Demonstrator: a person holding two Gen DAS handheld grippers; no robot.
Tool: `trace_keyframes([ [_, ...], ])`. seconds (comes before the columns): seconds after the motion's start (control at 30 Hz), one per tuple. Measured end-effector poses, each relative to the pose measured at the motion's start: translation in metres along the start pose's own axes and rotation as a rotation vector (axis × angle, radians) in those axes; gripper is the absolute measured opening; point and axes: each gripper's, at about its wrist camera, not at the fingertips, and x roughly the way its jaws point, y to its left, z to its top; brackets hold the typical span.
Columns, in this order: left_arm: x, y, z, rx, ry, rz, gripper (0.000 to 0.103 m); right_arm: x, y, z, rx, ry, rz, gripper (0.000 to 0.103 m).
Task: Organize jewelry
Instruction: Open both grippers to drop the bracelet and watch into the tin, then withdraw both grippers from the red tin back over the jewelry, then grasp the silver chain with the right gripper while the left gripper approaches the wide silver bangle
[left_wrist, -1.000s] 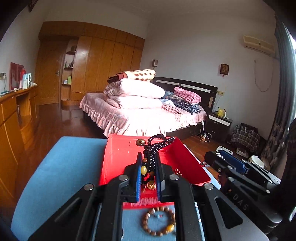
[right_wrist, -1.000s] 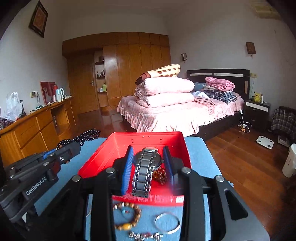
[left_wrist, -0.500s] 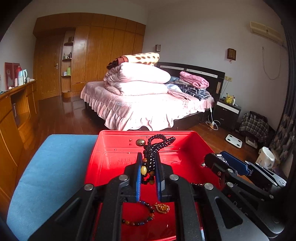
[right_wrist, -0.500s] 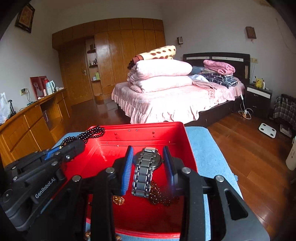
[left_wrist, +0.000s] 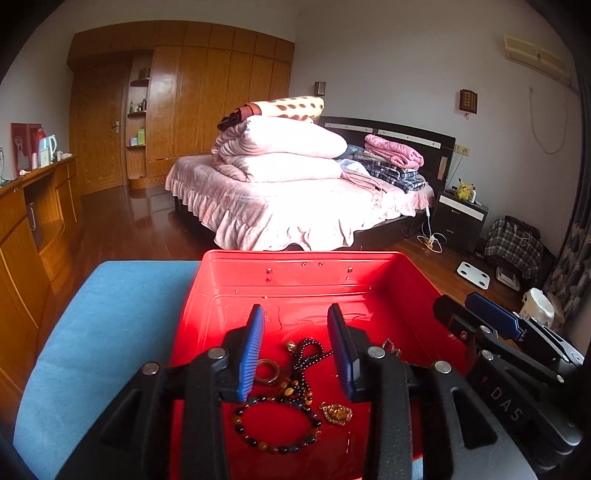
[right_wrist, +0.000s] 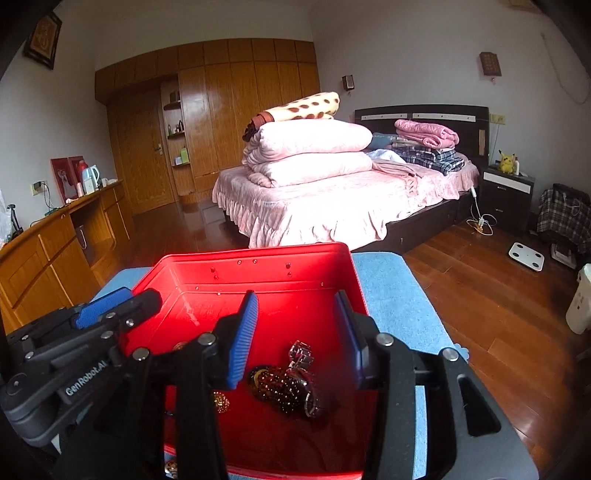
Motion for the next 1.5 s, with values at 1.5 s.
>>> trace_keyframes([
  [1.5,-0.147,0.020,-0.140,-0.038,0.031,0.067,0.046,-0.111,0.039,-0.131,-0.036,0.246,-0.025,0.040],
])
